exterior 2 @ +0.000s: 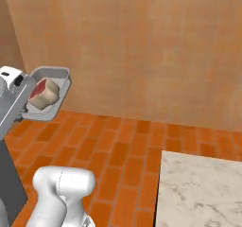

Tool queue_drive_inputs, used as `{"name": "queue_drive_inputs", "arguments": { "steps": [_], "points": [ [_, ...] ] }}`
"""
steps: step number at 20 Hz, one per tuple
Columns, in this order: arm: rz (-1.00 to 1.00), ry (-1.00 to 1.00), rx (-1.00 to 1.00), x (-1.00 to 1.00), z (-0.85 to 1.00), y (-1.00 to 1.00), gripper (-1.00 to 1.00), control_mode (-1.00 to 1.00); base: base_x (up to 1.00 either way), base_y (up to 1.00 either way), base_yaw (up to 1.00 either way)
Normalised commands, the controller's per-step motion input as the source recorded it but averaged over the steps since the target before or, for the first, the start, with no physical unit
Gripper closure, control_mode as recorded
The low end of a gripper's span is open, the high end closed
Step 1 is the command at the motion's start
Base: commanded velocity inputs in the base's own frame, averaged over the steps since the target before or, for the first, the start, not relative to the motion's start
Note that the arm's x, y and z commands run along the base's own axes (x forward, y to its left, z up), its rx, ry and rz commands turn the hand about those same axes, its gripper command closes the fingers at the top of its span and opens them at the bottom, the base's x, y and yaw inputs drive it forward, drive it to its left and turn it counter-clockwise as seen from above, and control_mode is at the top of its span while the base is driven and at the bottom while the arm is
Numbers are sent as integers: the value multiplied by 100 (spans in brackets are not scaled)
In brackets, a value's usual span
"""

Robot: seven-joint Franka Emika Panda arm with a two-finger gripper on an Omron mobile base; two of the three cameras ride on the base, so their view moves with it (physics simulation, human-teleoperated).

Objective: Take the meat container that has the steak and place it on the second highest rack of the freezer. Then take the vegetable container that has the squash and sweet potato and place it on the highest rack of the freezer.

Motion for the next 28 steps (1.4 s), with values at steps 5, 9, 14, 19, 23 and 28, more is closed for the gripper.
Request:
{"name": "queue_drive_inputs", "arguments": {
  "steps": [5,9,14,19,23,28],
  "points": [
    [0,0,0,0,0,0,100,100,73,0,86],
    [0,0,0,0,0,0,100,100,59,0,87],
    [0,0,0,0,0,0,100,100,18,-1,86],
    [0,0,0,0,0,0,100,100,12,-19,73],
    [0,0,0,0,0,0,100,100,20,-25,68],
    [0,0,0,0,0,0,100,100,2,-14,71]
  ]
}}
